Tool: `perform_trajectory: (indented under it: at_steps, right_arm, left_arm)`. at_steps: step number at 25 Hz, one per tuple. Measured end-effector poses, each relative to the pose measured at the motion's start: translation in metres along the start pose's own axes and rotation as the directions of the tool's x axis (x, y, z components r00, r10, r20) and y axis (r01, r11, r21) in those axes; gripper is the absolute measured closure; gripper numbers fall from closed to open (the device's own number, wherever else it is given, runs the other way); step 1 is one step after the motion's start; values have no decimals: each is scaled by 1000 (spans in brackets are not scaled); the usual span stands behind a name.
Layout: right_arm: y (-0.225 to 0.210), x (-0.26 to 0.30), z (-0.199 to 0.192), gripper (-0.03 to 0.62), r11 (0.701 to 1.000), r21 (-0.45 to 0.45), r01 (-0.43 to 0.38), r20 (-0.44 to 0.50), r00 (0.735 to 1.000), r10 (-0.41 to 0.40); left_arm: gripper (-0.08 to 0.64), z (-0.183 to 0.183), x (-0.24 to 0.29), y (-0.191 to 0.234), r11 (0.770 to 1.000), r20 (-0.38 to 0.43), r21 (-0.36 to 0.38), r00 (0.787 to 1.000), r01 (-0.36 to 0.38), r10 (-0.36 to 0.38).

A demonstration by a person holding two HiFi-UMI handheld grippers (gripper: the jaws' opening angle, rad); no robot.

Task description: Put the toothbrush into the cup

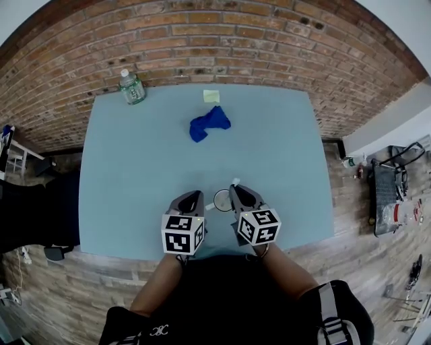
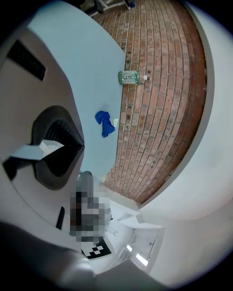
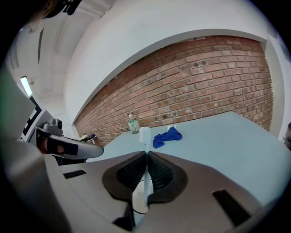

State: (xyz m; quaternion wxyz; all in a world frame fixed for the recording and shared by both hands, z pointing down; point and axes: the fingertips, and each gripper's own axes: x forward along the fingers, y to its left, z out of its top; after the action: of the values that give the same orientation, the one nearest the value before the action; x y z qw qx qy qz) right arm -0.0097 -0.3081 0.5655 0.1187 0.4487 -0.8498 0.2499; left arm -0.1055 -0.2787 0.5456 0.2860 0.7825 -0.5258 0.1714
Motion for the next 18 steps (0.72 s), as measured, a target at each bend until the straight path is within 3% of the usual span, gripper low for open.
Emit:
perform_trajectory:
  at_steps: [18]
  right_arm:
    - [-14,16,-40,565,997,1,72,-107,992,-72]
  left_arm:
    - [552,-5,10,3,1000,-25,15,1000,12,-12]
